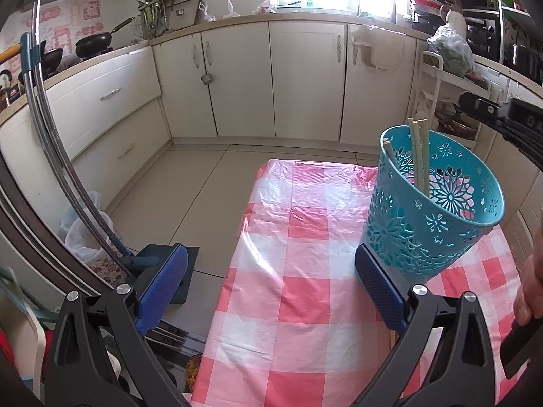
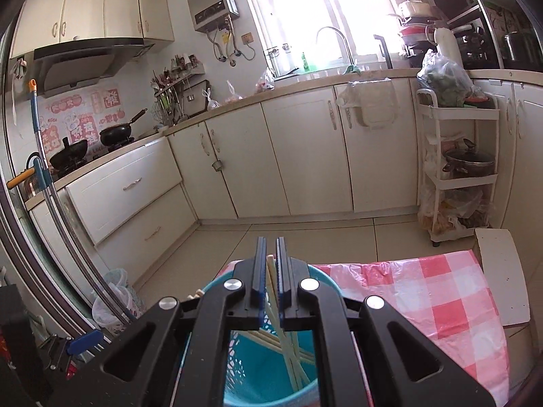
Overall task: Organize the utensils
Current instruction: 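Lift the chopstick into the blue basket and open the right gripper, then return the right gripper to the remaining chopsticks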
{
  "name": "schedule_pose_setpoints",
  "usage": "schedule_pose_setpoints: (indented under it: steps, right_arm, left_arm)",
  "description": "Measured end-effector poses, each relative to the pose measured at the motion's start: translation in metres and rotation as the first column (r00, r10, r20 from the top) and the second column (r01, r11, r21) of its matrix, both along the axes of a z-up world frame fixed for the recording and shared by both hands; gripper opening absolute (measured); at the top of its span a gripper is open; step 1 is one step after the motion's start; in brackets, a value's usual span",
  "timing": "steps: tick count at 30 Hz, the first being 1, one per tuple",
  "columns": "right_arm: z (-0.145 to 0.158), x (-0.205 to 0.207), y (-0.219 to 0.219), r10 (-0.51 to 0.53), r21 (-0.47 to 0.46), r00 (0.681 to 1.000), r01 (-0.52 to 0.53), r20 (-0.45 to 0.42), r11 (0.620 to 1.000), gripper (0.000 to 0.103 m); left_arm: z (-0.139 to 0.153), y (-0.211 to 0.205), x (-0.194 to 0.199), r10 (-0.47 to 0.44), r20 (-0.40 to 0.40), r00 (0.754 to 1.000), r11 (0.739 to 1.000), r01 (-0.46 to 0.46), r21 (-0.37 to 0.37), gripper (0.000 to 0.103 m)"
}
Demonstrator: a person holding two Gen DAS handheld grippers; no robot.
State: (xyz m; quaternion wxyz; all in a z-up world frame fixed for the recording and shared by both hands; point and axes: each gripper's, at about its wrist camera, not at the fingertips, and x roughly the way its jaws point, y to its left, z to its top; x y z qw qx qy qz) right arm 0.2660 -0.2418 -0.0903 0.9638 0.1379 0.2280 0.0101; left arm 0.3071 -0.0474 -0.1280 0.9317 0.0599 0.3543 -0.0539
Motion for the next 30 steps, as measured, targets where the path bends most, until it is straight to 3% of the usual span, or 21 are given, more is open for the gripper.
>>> schedule_pose_setpoints:
  steps: [4,9,14,18,21,30]
  right_arm:
    - [0.003,-0.03,-0.005,-0.007,-0.004,1.0,0.007,0.004,1.0,0.014]
    - [-0.008,-0.067,-0.005,-0.01,-0.002,0.999,0.01,-0.035,1.0,0.016]
    - [-0.053,-0.093,0.012,0.037,0.0,0.981,-0.037,-0.192,0.999,0.016]
    - [-0.1,-0.096,0.027,0.075,0.032,0.937,-0.068,-0.341,0.997,0.016]
    - [-0.122,-0.091,0.035,0.092,0.053,0.911,-0.077,-0.401,0.996,0.016]
    - [-0.141,-0.079,0.049,0.099,0.048,0.895,-0.087,-0.435,0.995,0.016]
  left_arm:
    - [0.0,0.001,-0.001,0.002,0.003,1.0,1.0,-0.002,0.005,0.095]
    - [0.0,0.0,-0.002,0.003,0.007,1.0,1.0,-0.003,0.01,0.095]
    - [0.0,0.0,-0.003,0.003,0.008,1.0,1.0,-0.003,0.011,0.095]
    - [-0.001,0.0,-0.004,0.001,0.006,1.0,1.0,-0.002,0.02,0.095]
    - [-0.003,0.001,-0.003,0.003,0.0,1.0,1.0,-0.003,0.031,0.095]
    - [-0.007,0.004,0.001,0.013,-0.017,1.0,0.999,-0.013,0.035,0.095]
